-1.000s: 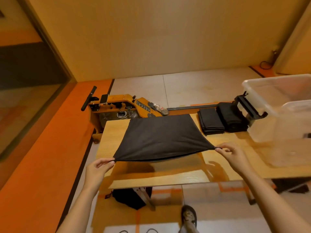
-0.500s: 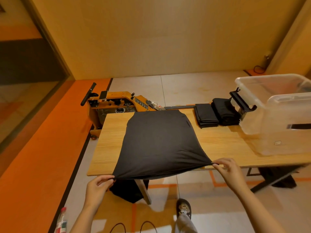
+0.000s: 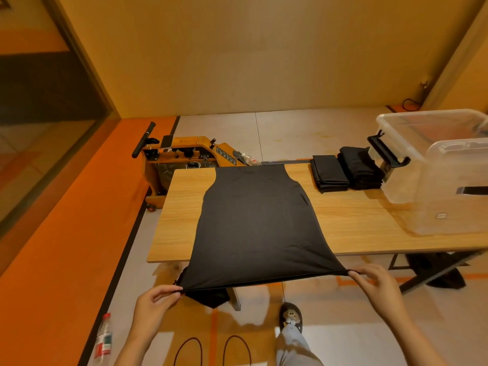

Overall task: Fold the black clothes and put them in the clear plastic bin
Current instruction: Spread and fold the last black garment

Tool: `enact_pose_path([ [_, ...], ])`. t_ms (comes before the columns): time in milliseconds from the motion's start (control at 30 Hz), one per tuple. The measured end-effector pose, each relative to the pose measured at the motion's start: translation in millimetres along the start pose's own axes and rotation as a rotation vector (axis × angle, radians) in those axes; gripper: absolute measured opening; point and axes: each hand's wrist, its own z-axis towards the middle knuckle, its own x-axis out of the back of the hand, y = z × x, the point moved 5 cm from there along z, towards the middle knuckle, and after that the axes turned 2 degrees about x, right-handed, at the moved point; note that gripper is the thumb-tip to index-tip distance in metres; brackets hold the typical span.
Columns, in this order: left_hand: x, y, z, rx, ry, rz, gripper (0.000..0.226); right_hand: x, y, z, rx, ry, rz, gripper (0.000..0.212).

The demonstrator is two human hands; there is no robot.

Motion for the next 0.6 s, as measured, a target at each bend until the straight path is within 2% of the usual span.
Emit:
enact_pose_path([
  [133, 3, -1, -2, 0.023, -0.036, -0.010, 0.016, 2, -11, -6, 0.005, -0.015, 0.022, 0.022],
  [267, 3, -5, -4, 0.076, -0.086, -0.017, 0.015, 6, -11, -10, -0.022, -0.052, 0.049, 0.019],
  [367, 4, -10, -6, 0.118, -0.129, -0.009, 0.014, 7, -9, -15, -0.039, -0.096, 0.074, 0.008],
  [400, 4, -11, -6, 0.129, -0.142, -0.003, 0.014, 7, -8, -16, -0.051, -0.105, 0.084, 0.011],
  [533, 7, -14, -9, 0.119, -0.145, 0.053, 0.010, 9, -2, -21, -0.079, -0.141, 0.125, 0.066],
  [600, 8, -13, -11, 0.092, -0.133, 0.078, 0.009, 10, 0, -23, -0.077, -0.153, 0.123, 0.072],
])
